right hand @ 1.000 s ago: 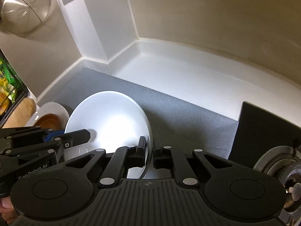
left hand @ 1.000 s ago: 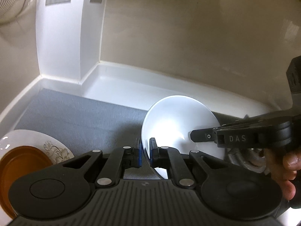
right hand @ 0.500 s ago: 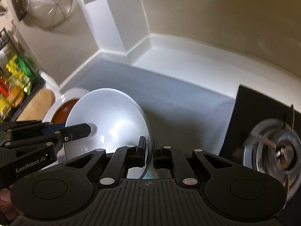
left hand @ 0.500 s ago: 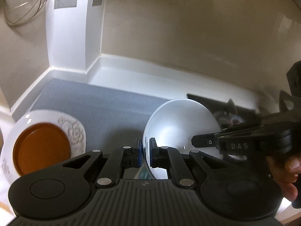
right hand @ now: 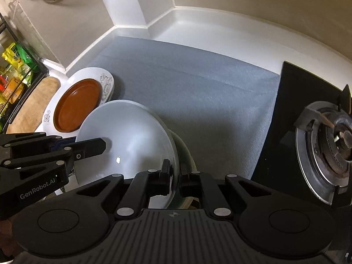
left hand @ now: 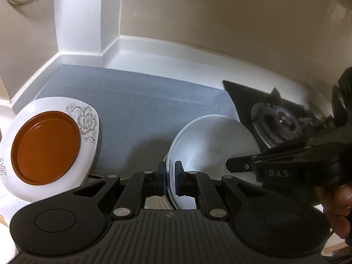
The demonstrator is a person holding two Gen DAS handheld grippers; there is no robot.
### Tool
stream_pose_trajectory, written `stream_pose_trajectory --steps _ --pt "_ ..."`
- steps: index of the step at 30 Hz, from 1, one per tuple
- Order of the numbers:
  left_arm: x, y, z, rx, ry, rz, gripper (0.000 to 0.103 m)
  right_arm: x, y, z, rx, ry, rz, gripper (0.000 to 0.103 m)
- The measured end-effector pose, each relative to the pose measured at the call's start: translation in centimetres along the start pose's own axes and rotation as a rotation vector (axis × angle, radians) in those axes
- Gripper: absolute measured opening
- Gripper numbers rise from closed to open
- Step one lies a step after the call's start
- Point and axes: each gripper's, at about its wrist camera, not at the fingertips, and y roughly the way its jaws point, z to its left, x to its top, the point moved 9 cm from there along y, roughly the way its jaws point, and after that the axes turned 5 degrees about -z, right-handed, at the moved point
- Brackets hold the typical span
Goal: Organize plates and bowls
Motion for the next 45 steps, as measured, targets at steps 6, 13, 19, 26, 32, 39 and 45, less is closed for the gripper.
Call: stream_pose_trajectory --steps 6,13,19,26,32,39,45 --pt "-0.3 0.3 -0.1 0.02 0.018 0.019 0.007 -0.4 0.5 -0.2 -0.002 0.014 0.02 0.008" --pt "-0.5 0.7 -0.1 0.052 0.043 0.031 0.007 -0.7 1.1 -0.1 0.004 0.004 0.036 0.008" --pt "-0.6 1.1 -0.1 0.069 0.059 0.029 0.007 -0.6 1.2 -0.1 0.005 -0.007 0.035 0.008" --pt "-0.9 1.3 -0.1 0.077 0.074 0.026 0.008 -0.5 1.2 -0.1 0.009 0.011 0.033 0.008" --pt "-1.0 1.5 -0.2 0.078 0.078 0.03 0.008 -0.4 1.3 -0.3 0.009 0.034 0.03 0.008" --pt "-1.3 1.5 -0.1 0.07 0.07 0.042 0.008 -0.5 1.3 -0.5 0.004 0.093 0.035 0.008" --pt "-1.5 1.3 -0.1 0.067 0.073 0.048 0.008 -0.6 1.2 -1.0 0.013 0.174 0.057 0.008"
